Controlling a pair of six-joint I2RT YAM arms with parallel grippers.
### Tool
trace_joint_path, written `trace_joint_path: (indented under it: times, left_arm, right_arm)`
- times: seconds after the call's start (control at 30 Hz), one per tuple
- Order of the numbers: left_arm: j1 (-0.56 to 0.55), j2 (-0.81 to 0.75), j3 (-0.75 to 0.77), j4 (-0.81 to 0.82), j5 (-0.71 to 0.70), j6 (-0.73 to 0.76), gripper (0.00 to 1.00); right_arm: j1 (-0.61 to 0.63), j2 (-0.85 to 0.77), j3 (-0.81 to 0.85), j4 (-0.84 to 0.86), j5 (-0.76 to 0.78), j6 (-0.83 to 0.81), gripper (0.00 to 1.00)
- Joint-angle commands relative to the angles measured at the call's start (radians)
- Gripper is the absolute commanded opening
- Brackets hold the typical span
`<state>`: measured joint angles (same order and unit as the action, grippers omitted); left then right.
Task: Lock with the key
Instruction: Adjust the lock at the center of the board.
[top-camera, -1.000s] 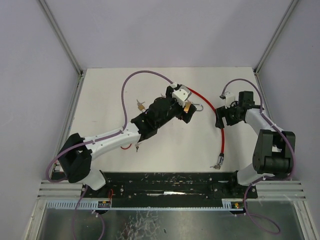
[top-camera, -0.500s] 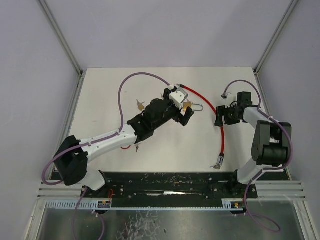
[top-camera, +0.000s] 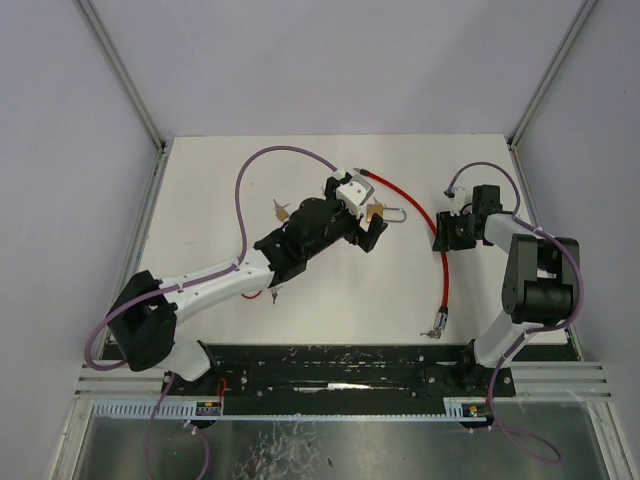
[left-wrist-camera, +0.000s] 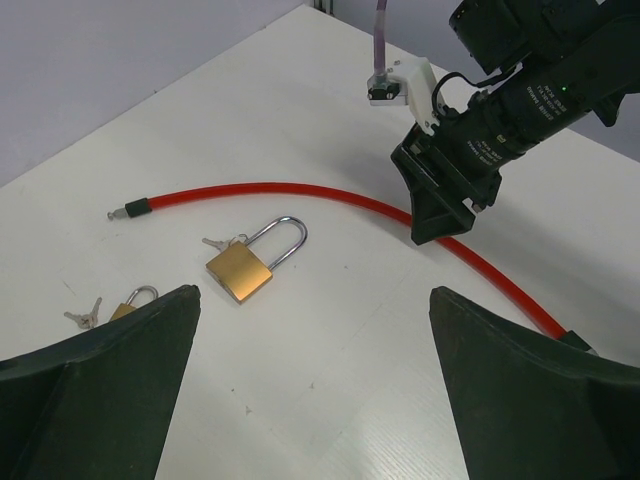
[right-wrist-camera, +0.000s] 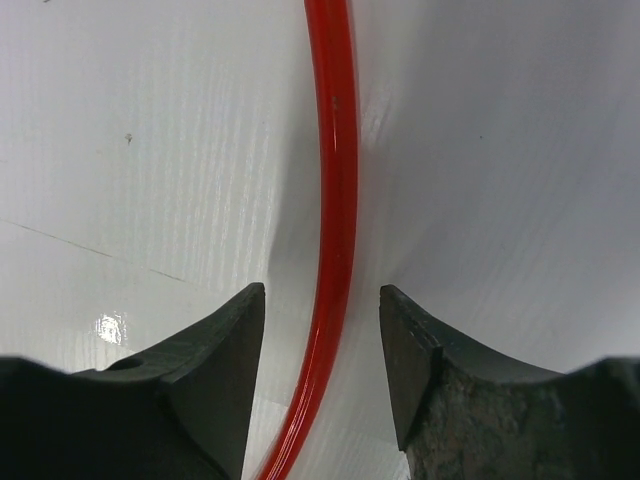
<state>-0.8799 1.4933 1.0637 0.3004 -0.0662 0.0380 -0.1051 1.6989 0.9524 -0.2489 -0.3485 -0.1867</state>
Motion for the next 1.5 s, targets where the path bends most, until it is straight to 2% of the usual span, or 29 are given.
trace_joint_path:
  times: [0.0,0.4,0.53,1.47]
  left_arm:
    - [0.011,0.001,-0.015,0.077,0.012,-0.010,0.96]
    - [0.013,0.006,-0.018,0.078,0.024,-0.016,0.97]
    - [0.013,0.011,-0.014,0.075,0.029,-0.015,0.97]
    - [0.013,0.025,-0.009,0.071,0.022,-0.010,0.97]
  right_arm:
    - [-0.001,0.010,0.014,0.018,0.010,0.018,0.55]
    - [0.012,0.027,0.017,0.015,0.004,0.022,0.49]
    - [0.021,0.044,0.025,0.006,0.001,0.023,0.42]
    - [0.036,0.058,0.039,0.002,0.011,0.024,0.35]
